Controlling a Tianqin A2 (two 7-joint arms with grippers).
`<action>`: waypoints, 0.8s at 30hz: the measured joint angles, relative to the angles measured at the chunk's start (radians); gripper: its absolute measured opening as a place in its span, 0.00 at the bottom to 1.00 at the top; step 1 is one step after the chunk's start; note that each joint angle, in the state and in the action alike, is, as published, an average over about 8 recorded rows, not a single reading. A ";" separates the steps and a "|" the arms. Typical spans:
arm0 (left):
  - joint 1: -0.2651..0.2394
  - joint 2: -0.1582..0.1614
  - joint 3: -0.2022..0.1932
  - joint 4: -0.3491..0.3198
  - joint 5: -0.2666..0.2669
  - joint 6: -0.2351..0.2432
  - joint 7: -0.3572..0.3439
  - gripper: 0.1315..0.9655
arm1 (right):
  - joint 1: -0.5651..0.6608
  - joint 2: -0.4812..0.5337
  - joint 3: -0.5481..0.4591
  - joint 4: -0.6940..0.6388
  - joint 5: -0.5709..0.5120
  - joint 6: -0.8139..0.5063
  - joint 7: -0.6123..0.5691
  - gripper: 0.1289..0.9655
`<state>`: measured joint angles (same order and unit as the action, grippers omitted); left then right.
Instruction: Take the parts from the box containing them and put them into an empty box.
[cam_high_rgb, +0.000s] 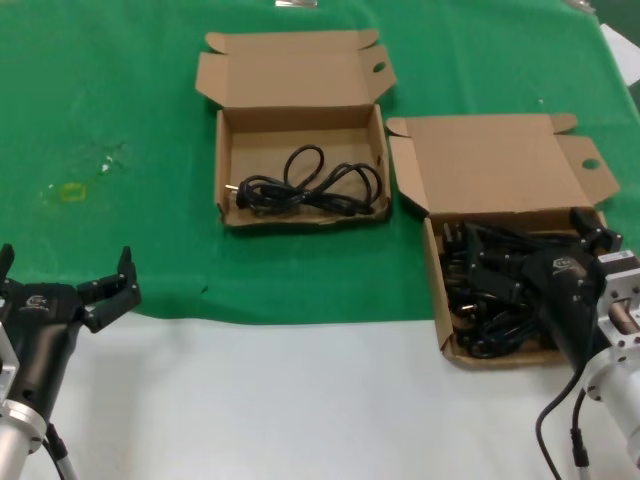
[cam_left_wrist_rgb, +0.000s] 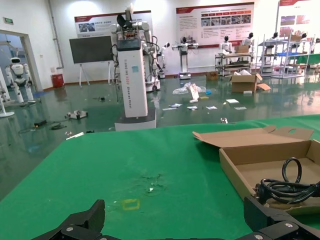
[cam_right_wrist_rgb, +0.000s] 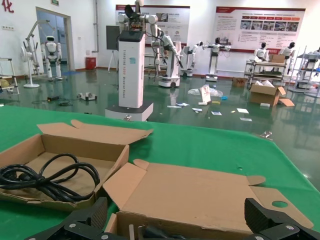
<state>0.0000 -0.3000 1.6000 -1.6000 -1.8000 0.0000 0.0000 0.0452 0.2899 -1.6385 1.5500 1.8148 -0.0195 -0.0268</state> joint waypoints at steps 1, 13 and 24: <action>0.000 0.000 0.000 0.000 0.000 0.000 0.000 1.00 | 0.000 0.000 0.000 0.000 0.000 0.000 0.000 1.00; 0.000 0.000 0.000 0.000 0.000 0.000 0.000 1.00 | 0.000 0.000 0.000 0.000 0.000 0.000 0.000 1.00; 0.000 0.000 0.000 0.000 0.000 0.000 0.000 1.00 | 0.000 0.000 0.000 0.000 0.000 0.000 0.000 1.00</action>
<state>0.0000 -0.3000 1.6000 -1.6000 -1.8000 0.0000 0.0000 0.0452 0.2899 -1.6385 1.5499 1.8148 -0.0195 -0.0268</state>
